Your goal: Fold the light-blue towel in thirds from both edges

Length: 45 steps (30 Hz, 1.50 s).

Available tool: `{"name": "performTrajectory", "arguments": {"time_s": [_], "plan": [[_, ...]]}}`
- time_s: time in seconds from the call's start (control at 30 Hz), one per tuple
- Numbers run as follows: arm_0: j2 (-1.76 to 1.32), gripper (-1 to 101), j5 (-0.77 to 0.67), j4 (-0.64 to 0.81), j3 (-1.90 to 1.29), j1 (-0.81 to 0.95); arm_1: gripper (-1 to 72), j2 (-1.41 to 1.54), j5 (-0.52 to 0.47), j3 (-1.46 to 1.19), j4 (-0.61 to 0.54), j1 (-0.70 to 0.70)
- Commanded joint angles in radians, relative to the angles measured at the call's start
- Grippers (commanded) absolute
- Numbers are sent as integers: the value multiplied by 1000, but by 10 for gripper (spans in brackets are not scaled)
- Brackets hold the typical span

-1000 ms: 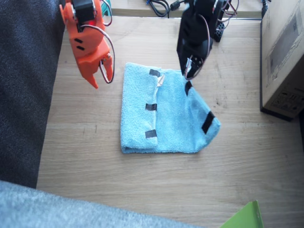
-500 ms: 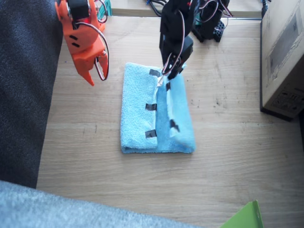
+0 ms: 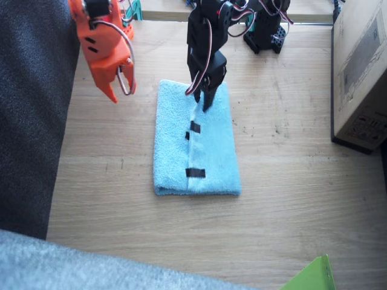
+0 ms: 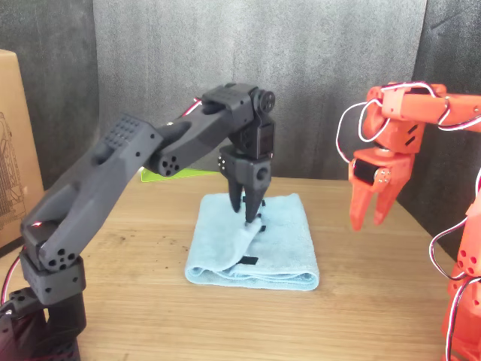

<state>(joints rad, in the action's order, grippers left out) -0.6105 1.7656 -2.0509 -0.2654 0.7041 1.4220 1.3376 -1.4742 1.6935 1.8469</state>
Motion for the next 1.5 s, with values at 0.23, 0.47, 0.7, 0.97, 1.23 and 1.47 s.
{"name": "performTrajectory", "arguments": {"time_s": [0.23,0.47,0.7,0.97,1.23,1.47], "plan": [[-354,149,32,-17,-173,192,207,130,21,-84,-41,-6],[-887,-2,20,293,-848,681,1,337,-28,-244,-137,-169],[-1540,-2,8,710,-1744,943,0,795,-97,-746,-383,-336],[-1990,-3,-101,904,-2298,950,-1,1229,-112,-1124,-488,-446],[-2309,-3,-126,838,-2447,942,2,1723,-43,-1293,-348,-491],[-2566,-4,-132,739,-2519,928,0,1727,32,-1295,-356,-428]]}}
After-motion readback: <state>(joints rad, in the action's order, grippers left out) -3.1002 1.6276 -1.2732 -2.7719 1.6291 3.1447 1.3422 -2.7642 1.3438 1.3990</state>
